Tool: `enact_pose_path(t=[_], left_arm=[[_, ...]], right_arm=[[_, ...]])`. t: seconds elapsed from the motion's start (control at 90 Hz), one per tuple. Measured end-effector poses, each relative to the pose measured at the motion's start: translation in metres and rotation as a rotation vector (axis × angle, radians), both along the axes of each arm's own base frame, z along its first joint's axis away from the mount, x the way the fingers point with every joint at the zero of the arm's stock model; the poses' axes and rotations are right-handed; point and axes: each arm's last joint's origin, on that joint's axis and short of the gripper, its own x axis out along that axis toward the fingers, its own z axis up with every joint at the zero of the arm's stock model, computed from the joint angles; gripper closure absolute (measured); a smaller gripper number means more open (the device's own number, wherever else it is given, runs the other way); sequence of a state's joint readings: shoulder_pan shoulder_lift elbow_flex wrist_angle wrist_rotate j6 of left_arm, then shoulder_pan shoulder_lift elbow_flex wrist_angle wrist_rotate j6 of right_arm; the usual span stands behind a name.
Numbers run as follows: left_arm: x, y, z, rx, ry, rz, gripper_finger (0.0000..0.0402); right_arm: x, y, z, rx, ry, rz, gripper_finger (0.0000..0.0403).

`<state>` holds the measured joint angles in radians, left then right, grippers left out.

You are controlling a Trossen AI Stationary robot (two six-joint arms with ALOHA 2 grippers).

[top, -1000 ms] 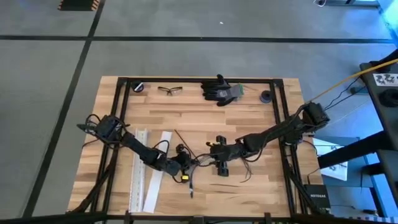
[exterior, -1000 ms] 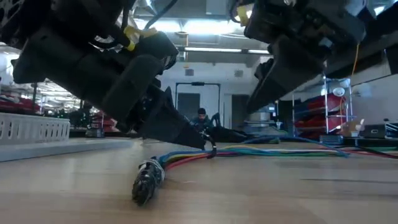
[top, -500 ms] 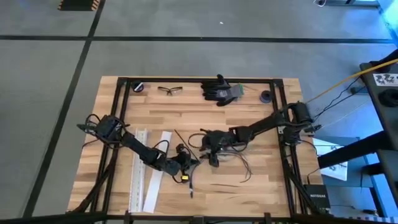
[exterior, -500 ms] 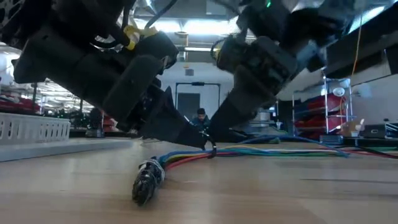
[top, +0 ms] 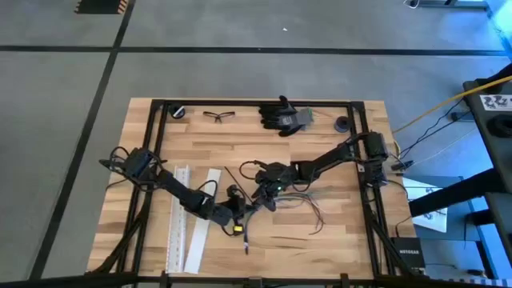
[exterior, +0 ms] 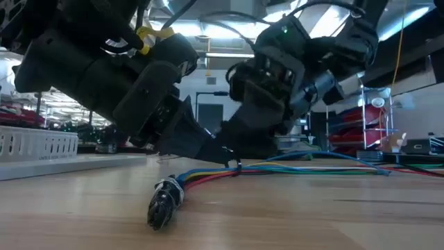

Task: Ziptie cables
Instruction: Wrap the black zip tie around the cable wires to form a loop

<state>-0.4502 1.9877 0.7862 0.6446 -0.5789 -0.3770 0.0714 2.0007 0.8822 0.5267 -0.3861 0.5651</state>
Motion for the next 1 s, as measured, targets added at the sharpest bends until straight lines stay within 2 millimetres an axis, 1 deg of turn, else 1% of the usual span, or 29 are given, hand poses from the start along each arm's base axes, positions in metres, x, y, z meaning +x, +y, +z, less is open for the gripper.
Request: enact_pose_path(t=[0.144,0.233,0.311,0.422,0.467,0.6,0.689,0.889,1.0], left_arm=[[-0.001,0.0,-0.001,0.003,0.006,-0.001,0.0402],[-0.001,0.0,-0.001,0.005,0.01,-0.003,0.0402],[-0.001,0.0,-0.001,0.006,0.015,-0.002,0.0402],[-0.001,0.0,-0.002,0.007,0.019,-0.002,0.0402],[-0.001,0.0,-0.002,0.007,0.019,-0.002,0.0402],[-0.002,0.001,-0.002,0.012,0.026,-0.001,0.0402],[-0.003,0.0,0.001,0.017,0.031,-0.003,0.0402],[-0.01,-0.001,0.033,0.048,0.03,-0.029,0.0402],[-0.014,0.001,0.044,0.045,0.042,-0.023,0.0402]], right_arm=[[0.01,0.002,-0.002,0.02,-0.009,0.022,0.0237],[0.012,0.002,-0.001,0.018,-0.011,0.024,0.0255],[0.013,0.002,-0.001,0.011,-0.015,0.029,0.0291],[0.013,0.002,-0.001,-0.005,-0.029,0.05,0.0373],[0.013,0.003,-0.001,-0.029,-0.045,0.066,0.039],[0.012,0.01,0.002,-0.127,-0.076,0.065,0.04],[0.011,0.02,0.01,-0.227,-0.123,0.066,0.0402],[0.002,0.045,0.04,-0.437,-0.186,-0.008,0.0403],[-0.003,0.062,0.047,-0.511,-0.235,-0.081,0.0403]])
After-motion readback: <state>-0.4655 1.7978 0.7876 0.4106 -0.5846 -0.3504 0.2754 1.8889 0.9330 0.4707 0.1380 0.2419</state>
